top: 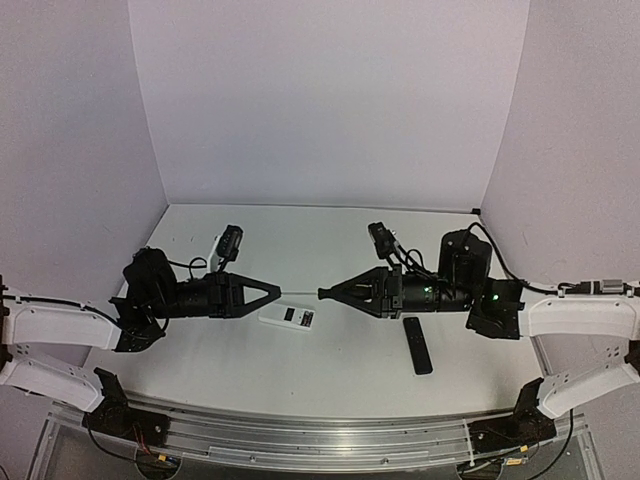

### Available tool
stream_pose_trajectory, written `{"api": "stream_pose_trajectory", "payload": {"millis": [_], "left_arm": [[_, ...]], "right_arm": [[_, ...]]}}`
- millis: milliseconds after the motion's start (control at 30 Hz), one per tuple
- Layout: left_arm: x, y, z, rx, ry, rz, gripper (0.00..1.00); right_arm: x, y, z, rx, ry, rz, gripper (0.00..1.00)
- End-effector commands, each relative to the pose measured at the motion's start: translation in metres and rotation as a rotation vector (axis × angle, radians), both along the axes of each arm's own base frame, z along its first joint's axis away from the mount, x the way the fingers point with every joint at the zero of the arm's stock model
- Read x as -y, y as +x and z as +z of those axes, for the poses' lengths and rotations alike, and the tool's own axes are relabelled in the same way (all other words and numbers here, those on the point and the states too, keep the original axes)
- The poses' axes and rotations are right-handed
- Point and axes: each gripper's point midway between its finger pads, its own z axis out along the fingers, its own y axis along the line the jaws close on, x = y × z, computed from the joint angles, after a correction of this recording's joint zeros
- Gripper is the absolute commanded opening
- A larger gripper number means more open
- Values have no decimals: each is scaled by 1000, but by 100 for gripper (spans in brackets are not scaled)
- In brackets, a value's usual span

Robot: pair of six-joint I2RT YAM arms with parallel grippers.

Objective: Unload the batteries from the remote control

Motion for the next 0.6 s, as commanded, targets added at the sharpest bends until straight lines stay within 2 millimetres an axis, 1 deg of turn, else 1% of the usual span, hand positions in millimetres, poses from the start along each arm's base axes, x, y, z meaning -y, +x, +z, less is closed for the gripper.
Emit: {"api": "stream_pose_trajectory", "payload": {"millis": [0, 133, 167, 200, 267, 300, 333, 467, 533, 567], "left_arm": [[-1, 0, -5, 0, 9, -4, 0], [0, 0, -10, -3, 41, -5, 0], [0, 0, -12, -8, 55, -2, 5], [1, 2, -13, -16, 74, 4, 19], [1, 9, -18, -32, 128, 38, 69], [0, 14, -22, -48, 162, 72, 92], [-3, 22, -28, -67, 209, 120, 98], [-22, 54, -58, -138, 431, 328, 100], [-35, 67, -77, -189, 557, 406, 100], [-40, 73, -86, -215, 603, 431, 100]], "right_arm": [[-3, -3, 19, 39, 73, 13, 0], [-2, -2, 12, 39, 58, 10, 0], [-1, -2, 10, 39, 54, 6, 0], [-1, -2, 8, 40, 50, 3, 0], [2, -1, 1, 54, 32, -8, 0], [4, 0, -2, 53, 20, -20, 0], [7, 2, -7, 58, -2, -34, 0], [24, 10, -28, 99, -163, -105, 0], [40, 18, -45, 113, -303, -168, 0], [44, 19, -47, 130, -331, -180, 0]]}}
